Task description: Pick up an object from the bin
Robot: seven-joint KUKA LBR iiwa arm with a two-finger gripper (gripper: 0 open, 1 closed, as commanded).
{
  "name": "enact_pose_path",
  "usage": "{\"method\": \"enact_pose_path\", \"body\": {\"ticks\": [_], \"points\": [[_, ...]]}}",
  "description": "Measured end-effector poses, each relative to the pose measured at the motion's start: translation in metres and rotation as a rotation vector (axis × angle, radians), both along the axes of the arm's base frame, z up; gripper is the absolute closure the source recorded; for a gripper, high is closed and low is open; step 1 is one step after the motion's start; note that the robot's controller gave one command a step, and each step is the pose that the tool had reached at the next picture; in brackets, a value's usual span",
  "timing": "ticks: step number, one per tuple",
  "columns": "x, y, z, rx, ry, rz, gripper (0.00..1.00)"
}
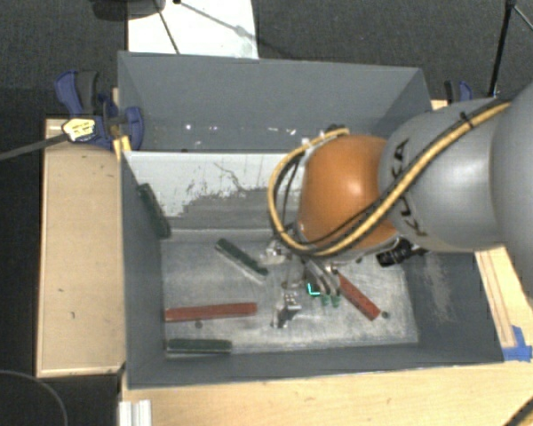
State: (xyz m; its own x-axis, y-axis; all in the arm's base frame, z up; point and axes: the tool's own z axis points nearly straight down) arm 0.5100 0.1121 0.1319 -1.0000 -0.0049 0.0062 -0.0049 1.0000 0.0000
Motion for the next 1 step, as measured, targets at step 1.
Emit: {"method": "enact_pose_path", "body": {"ticks": [1], "points": [[0.0021,-0.0005,0.0041,0.001,-0.008,-0.004,0.0]]}}
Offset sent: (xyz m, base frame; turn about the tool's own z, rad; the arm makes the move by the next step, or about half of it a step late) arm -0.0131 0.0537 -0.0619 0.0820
